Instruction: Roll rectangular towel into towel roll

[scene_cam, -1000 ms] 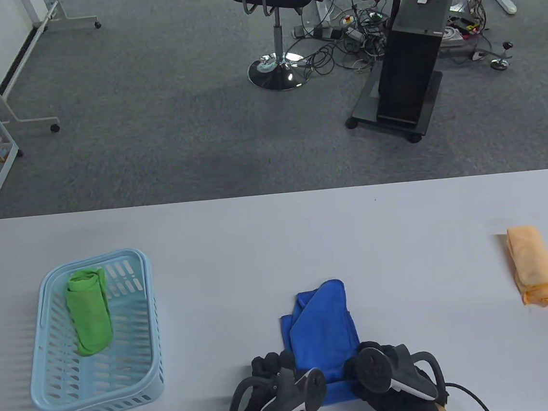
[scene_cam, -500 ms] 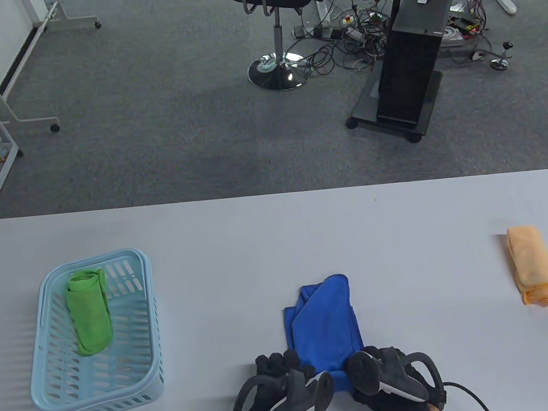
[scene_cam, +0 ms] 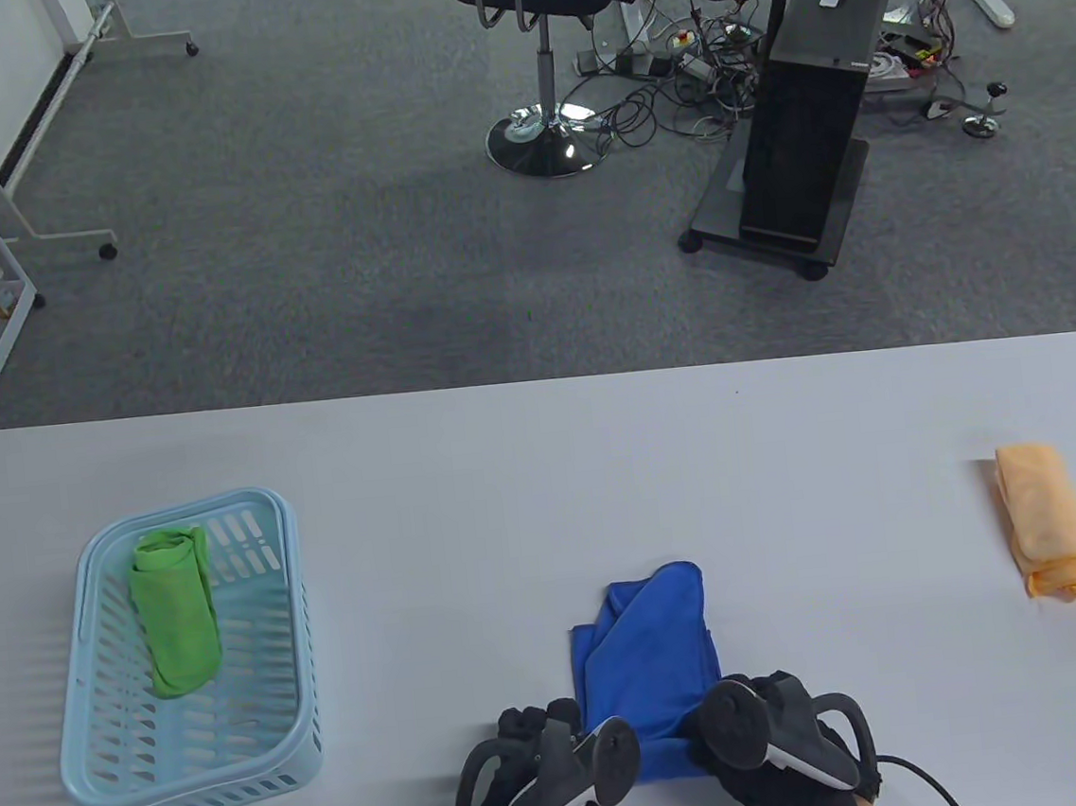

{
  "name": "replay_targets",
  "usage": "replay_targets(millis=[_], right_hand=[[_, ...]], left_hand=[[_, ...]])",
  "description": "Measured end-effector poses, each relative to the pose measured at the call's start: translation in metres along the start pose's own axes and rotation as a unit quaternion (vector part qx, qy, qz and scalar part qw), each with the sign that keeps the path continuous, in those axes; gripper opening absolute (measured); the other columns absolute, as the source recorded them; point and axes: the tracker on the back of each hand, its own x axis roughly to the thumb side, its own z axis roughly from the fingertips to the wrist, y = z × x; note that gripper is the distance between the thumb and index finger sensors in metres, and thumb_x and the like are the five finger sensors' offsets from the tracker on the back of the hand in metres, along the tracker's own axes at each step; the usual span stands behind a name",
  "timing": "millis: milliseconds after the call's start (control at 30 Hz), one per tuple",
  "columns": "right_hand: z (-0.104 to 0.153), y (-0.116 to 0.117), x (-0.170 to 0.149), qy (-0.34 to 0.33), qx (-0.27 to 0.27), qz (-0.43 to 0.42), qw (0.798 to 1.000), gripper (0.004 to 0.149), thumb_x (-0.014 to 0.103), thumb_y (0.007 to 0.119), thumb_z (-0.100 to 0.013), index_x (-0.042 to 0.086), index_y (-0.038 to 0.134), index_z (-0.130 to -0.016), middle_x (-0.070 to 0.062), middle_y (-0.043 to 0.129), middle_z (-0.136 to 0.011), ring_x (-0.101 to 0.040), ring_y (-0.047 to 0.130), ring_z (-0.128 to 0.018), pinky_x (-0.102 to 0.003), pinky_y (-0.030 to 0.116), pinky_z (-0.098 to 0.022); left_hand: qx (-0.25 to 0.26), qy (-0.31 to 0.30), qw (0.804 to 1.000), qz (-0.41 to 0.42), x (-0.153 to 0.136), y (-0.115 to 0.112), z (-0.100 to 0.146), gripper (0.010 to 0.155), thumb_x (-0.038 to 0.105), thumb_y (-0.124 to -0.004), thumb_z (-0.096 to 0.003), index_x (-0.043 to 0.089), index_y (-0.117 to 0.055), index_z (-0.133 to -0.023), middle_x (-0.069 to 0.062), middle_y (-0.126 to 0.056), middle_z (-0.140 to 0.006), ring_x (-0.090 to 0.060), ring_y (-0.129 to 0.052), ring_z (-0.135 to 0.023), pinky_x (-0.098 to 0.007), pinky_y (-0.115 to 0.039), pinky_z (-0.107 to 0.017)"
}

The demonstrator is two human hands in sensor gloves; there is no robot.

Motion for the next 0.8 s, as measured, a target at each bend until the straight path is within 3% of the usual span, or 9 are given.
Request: replay_targets(millis=[67, 167, 233, 267, 333, 400, 533, 633, 800], right_hand=[[-0.001, -0.003, -0.001, -0.003, -0.014, -0.049, 0.999, 0.058, 0.039, 0.078, -0.030, 0.036, 0.064, -0.086, -0.005, 0.050, -0.095, -0.032, 0.054, -0.091, -0.060, 0.042, -0.070], [-0.003, -0.003, -0.003, -0.001, -0.021, -0.075, 0.997, 0.050, 0.033, 0.081, -0.030, 0.032, 0.070, -0.079, -0.004, 0.055, -0.092, -0.031, 0.059, -0.089, -0.060, 0.044, -0.070], [-0.005, 0.000, -0.004, -0.002, -0.018, -0.054, 0.998, 0.046, 0.032, 0.081, -0.029, 0.030, 0.078, -0.075, -0.003, 0.064, -0.088, -0.030, 0.068, -0.086, -0.060, 0.049, -0.069], [-0.005, 0.000, -0.003, 0.001, -0.008, -0.047, 0.999, 0.046, 0.033, 0.079, -0.030, 0.030, 0.079, -0.077, -0.003, 0.066, -0.088, -0.030, 0.069, -0.086, -0.061, 0.050, -0.069], [-0.005, -0.001, -0.003, 0.013, -0.032, -0.042, 0.999, 0.046, 0.033, 0.076, -0.032, 0.030, 0.085, -0.077, -0.003, 0.070, -0.088, -0.032, 0.069, -0.087, -0.063, 0.046, -0.069], [-0.006, 0.000, -0.004, 0.013, -0.016, -0.031, 0.999, 0.051, 0.041, 0.073, -0.031, 0.030, 0.085, -0.080, -0.004, 0.070, -0.090, -0.033, 0.068, -0.089, -0.064, 0.045, -0.069], [-0.005, 0.005, -0.001, 0.008, 0.033, -0.011, 0.999, 0.072, 0.049, 0.081, -0.024, 0.027, 0.072, -0.092, -0.007, 0.059, -0.097, -0.036, 0.060, -0.093, -0.065, 0.043, -0.070], [-0.006, 0.007, 0.002, 0.019, 0.039, 0.018, 0.999, 0.072, 0.044, 0.082, -0.027, 0.028, 0.065, -0.095, -0.005, 0.057, -0.098, -0.035, 0.059, -0.094, -0.066, 0.039, -0.070], [-0.005, 0.006, -0.004, 0.008, 0.024, -0.008, 1.000, 0.064, 0.044, 0.075, -0.028, 0.027, 0.073, -0.090, -0.005, 0.065, -0.093, -0.032, 0.067, -0.090, -0.066, 0.041, -0.069]], left_hand=[[0.005, 0.005, 1.000, -0.016, 0.001, 0.002, 0.000, 0.053, 0.049, -0.065, -0.0404, 0.022, -0.096, -0.074, -0.013, -0.062, -0.101, -0.039, -0.066, -0.086, -0.065, -0.047, -0.069], [0.008, 0.007, 1.000, -0.019, 0.001, 0.000, 0.000, 0.052, 0.051, -0.067, -0.0395, 0.027, -0.090, -0.080, -0.014, -0.058, -0.103, -0.039, -0.062, -0.087, -0.065, -0.045, -0.069], [0.011, 0.015, 1.000, -0.024, 0.000, -0.001, -0.001, 0.060, 0.052, -0.068, -0.0389, 0.030, -0.061, -0.095, -0.013, -0.045, -0.105, -0.037, -0.059, -0.088, -0.065, -0.044, -0.070], [0.023, 0.012, 1.000, -0.015, 0.000, 0.000, -0.001, 0.060, 0.051, -0.070, -0.0388, 0.032, -0.057, -0.094, -0.013, -0.041, -0.105, -0.037, -0.057, -0.089, -0.065, -0.043, -0.070], [0.066, 0.003, 0.998, -0.023, 0.003, 0.002, 0.000, 0.041, 0.043, -0.074, -0.0391, 0.040, -0.070, -0.080, -0.009, -0.048, -0.101, -0.035, -0.061, -0.087, -0.065, -0.044, -0.070], [0.069, 0.000, 0.996, -0.053, 0.006, 0.002, -0.001, 0.038, 0.042, -0.075, -0.0375, 0.040, -0.079, -0.076, -0.008, -0.057, -0.099, -0.035, -0.067, -0.086, -0.064, -0.049, -0.069], [0.039, -0.027, 0.999, -0.017, 0.005, 0.001, 0.002, 0.060, 0.058, -0.066, -0.0340, 0.034, -0.079, -0.088, -0.013, -0.051, -0.105, -0.039, -0.060, -0.090, -0.066, -0.044, -0.070], [0.002, -0.023, 0.998, -0.062, 0.011, -0.005, 0.000, 0.074, 0.059, -0.080, -0.0294, 0.030, -0.068, -0.096, -0.013, -0.050, -0.106, -0.039, -0.058, -0.092, -0.067, -0.044, -0.070], [0.012, -0.016, 0.999, -0.026, 0.009, -0.003, -0.002, 0.060, 0.048, -0.075, -0.0366, 0.022, -0.078, -0.091, -0.011, -0.059, -0.102, -0.038, -0.064, -0.090, -0.065, -0.048, -0.069]])
